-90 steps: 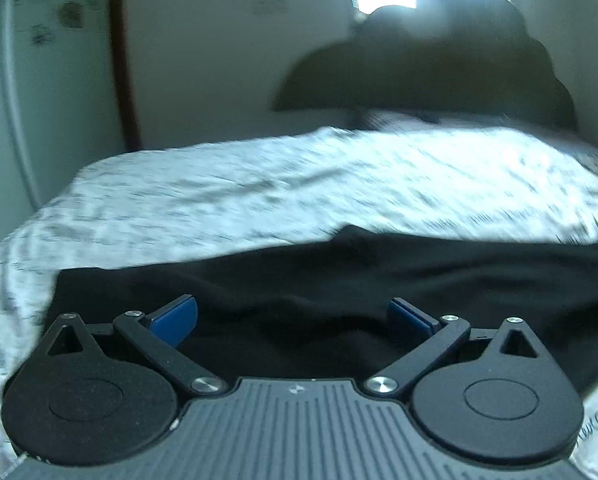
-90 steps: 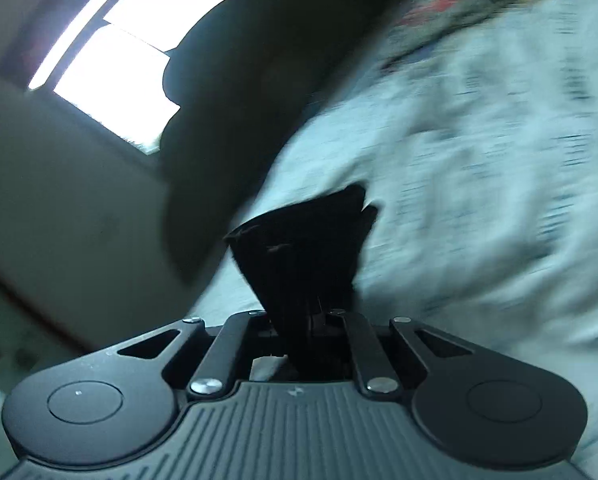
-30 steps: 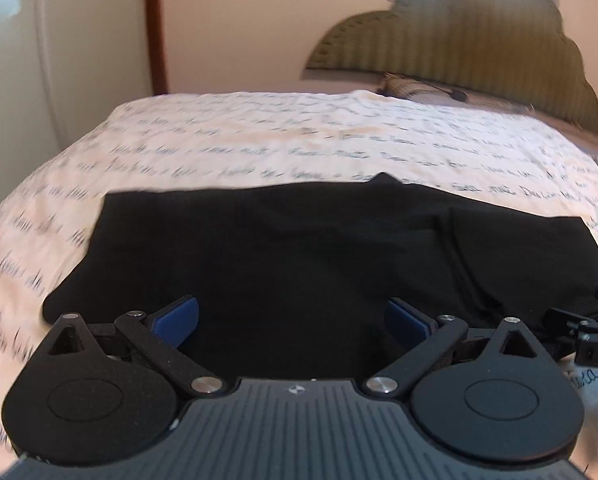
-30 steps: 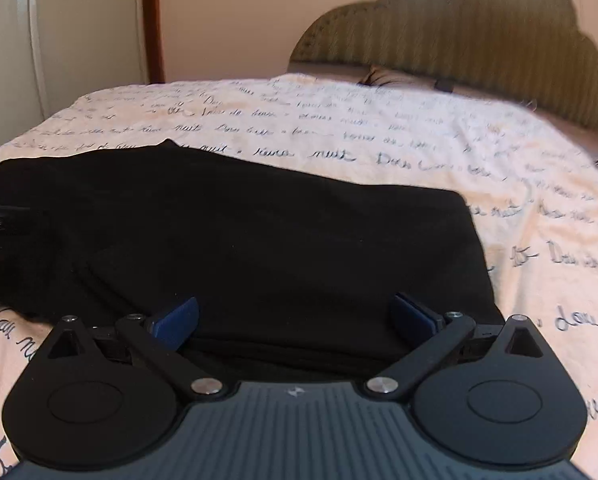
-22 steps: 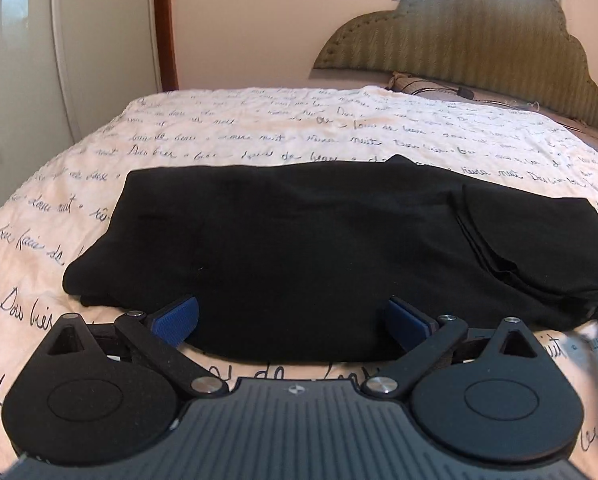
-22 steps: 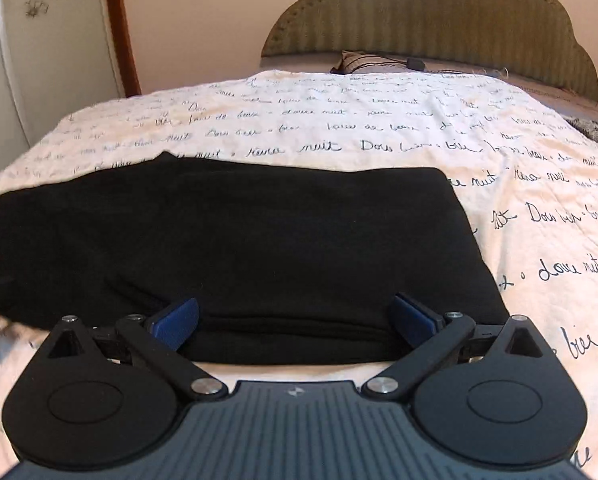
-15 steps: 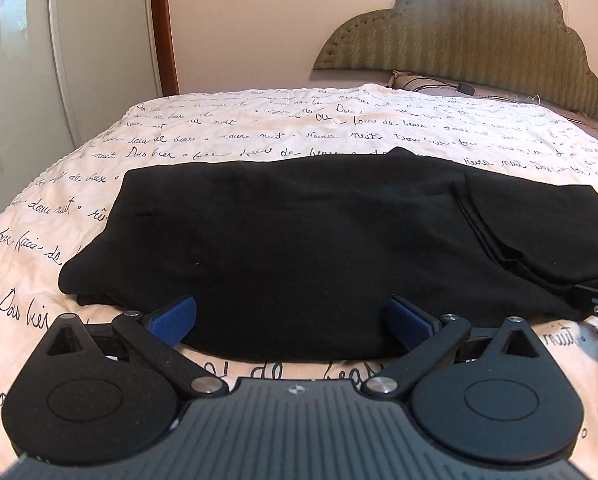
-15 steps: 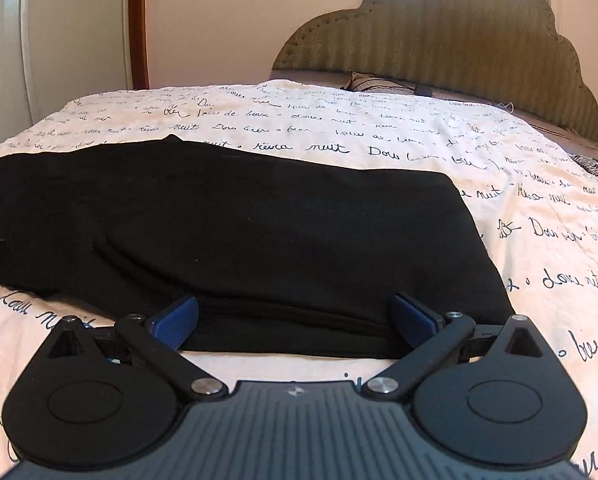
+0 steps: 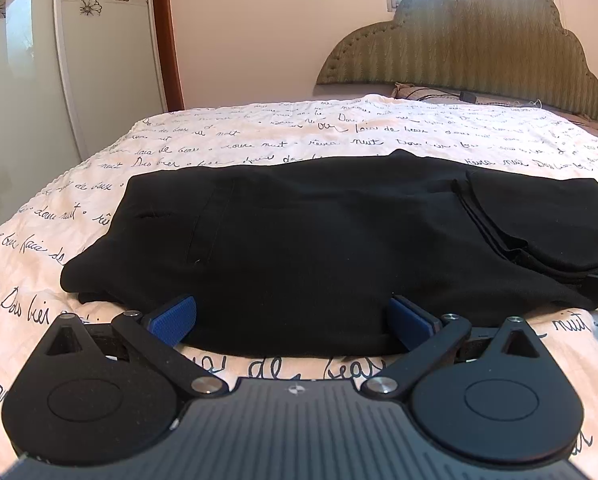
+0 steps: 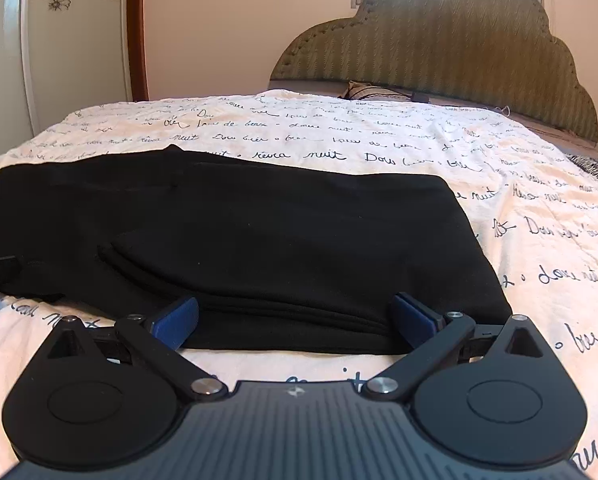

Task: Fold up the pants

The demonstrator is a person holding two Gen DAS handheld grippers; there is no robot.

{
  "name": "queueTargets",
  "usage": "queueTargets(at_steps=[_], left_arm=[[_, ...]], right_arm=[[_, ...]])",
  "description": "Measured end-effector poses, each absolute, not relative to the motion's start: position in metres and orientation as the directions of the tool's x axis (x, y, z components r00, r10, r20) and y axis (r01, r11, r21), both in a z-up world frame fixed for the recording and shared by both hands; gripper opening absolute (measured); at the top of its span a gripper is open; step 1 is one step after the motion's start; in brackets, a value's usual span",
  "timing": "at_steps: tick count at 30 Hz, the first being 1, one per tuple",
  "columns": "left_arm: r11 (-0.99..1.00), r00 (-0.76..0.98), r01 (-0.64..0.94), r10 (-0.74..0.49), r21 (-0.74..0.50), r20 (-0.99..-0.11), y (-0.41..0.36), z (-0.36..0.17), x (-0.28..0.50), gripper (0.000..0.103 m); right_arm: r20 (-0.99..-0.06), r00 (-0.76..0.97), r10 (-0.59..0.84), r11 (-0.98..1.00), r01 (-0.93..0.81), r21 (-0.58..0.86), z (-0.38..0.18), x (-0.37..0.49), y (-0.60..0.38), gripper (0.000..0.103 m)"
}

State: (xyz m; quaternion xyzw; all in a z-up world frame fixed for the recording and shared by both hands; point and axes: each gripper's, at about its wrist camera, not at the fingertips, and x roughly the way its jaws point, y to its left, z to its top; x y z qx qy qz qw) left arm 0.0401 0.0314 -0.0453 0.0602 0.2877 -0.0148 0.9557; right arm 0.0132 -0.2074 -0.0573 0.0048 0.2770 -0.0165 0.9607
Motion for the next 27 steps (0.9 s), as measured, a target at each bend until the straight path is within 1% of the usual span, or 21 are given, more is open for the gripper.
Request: queueTargets(at_steps=[3, 6, 16, 27], left_arm=[[0.994, 0.832, 0.065, -0.004, 0.092, -0.554, 0.034, -0.046, 0.041, 0.103], [0.995, 0.829, 0.068, -0.018, 0.068, -0.559, 0.037, -0.046, 0.042, 0.103], [0.996, 0.828, 0.069, -0.026, 0.056, -0.560, 0.038, -0.046, 0.041, 0.103], [0.996, 0.828, 0.068, -0.025, 0.056, -0.560, 0.038, -0.046, 0.041, 0.103]], right_arm=[[-0.526, 0.847, -0.074, 0.997, 0.065, -0.035, -0.057, 0.006, -0.200, 0.103], [-0.514, 0.854, -0.083, 0.997, 0.072, -0.042, -0.057, 0.002, -0.199, 0.103], [-0.515, 0.857, -0.006, 0.996, 0.053, 0.078, -0.058, 0.007, -0.218, 0.103], [-0.509, 0.861, 0.009, 0.993, 0.051, 0.103, -0.059, 0.007, -0.221, 0.103]])
